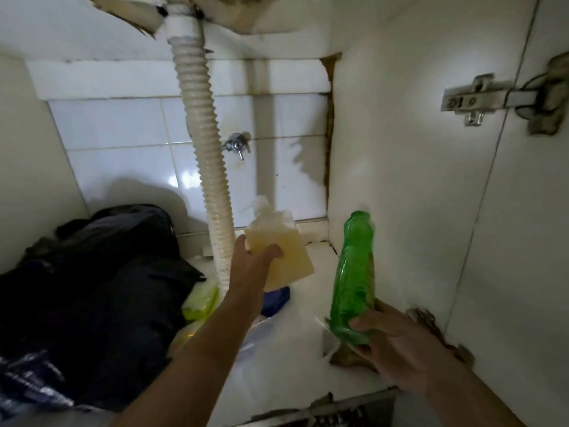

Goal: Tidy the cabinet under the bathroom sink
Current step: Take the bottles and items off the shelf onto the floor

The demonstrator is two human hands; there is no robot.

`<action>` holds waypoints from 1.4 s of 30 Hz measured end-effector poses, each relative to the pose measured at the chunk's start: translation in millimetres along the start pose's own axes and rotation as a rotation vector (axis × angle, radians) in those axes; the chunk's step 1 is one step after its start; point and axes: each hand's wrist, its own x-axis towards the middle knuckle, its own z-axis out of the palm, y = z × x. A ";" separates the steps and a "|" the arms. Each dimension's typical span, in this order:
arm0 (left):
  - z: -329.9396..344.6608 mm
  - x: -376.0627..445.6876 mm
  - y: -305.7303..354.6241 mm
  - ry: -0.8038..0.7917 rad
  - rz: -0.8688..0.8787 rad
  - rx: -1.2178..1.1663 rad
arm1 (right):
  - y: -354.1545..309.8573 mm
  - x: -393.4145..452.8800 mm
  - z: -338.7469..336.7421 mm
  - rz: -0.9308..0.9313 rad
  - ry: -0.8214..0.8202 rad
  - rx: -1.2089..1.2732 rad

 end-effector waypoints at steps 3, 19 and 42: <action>-24.0 -57.5 10.4 -0.082 -0.155 -0.271 | 1.9 -24.2 6.8 -0.025 -0.148 -0.068; -109.1 -169.2 54.6 0.037 -0.267 -0.100 | 31.9 -70.5 84.9 0.052 -0.614 0.059; -143.6 -267.4 -114.2 -0.122 -0.621 0.816 | 185.5 -87.5 31.6 0.078 0.022 -0.874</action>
